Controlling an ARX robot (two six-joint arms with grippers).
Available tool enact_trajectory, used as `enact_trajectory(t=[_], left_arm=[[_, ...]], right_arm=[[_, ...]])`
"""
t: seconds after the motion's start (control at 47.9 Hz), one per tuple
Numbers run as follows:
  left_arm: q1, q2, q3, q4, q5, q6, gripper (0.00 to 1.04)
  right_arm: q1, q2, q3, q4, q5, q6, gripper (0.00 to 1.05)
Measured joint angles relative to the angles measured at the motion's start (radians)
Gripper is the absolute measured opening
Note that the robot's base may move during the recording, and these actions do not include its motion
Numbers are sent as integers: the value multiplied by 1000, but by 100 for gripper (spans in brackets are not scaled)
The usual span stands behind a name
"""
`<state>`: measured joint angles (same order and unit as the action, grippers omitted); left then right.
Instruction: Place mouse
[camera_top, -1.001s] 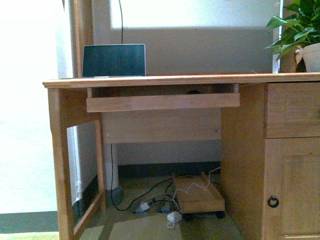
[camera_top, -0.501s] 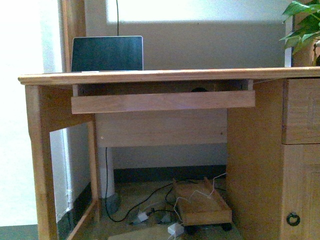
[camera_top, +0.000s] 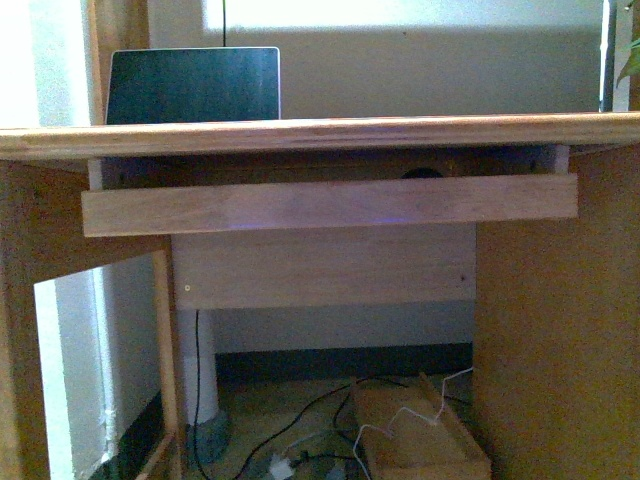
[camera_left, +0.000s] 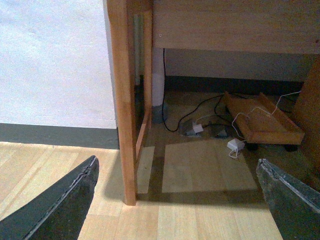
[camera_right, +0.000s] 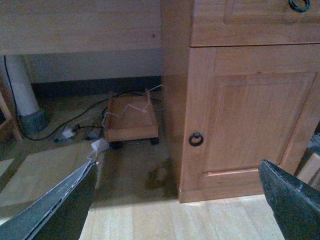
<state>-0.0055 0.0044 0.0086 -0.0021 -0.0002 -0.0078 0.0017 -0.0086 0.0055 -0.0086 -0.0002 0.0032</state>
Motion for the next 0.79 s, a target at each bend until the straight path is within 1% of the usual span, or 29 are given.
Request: enact_trajectory(t=[0.793], left_arm=[[0, 0, 0, 0, 0, 0, 97]], right_arm=[[0, 0, 0, 0, 0, 0, 97]])
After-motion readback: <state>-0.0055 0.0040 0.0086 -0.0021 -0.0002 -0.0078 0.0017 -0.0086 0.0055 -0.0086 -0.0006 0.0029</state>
